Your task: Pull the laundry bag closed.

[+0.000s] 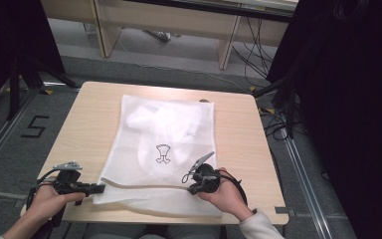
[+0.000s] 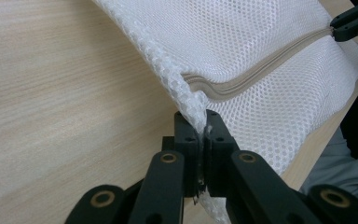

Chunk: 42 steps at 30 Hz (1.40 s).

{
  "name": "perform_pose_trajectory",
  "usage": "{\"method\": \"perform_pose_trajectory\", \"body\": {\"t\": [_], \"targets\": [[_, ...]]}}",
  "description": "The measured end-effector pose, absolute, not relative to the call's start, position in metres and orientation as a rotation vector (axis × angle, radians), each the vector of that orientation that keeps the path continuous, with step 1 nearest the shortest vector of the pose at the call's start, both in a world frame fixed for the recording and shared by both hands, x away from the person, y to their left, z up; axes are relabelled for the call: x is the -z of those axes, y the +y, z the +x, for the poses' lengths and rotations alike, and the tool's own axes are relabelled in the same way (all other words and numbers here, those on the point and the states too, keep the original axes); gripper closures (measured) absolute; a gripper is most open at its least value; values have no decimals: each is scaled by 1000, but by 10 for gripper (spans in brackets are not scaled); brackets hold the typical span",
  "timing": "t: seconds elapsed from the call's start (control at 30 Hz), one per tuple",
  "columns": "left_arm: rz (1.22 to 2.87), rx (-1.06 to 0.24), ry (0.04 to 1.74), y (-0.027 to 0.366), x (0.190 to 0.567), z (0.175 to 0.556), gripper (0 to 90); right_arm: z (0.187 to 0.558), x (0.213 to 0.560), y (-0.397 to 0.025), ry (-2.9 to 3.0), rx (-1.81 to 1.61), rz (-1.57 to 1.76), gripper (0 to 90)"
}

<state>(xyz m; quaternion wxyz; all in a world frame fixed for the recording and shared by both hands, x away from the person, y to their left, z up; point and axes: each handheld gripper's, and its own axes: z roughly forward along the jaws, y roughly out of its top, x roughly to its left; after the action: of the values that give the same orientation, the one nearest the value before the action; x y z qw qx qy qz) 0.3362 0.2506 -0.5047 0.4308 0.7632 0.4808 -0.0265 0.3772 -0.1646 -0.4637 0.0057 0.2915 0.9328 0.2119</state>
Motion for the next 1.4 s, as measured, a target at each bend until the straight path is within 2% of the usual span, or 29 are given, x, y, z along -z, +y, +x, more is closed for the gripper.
{"method": "perform_pose_trajectory", "body": {"t": [1.4], "targets": [[1905, 60, 1192, 252, 504, 336, 857, 374, 458, -177, 2919, -647, 929, 824]]}}
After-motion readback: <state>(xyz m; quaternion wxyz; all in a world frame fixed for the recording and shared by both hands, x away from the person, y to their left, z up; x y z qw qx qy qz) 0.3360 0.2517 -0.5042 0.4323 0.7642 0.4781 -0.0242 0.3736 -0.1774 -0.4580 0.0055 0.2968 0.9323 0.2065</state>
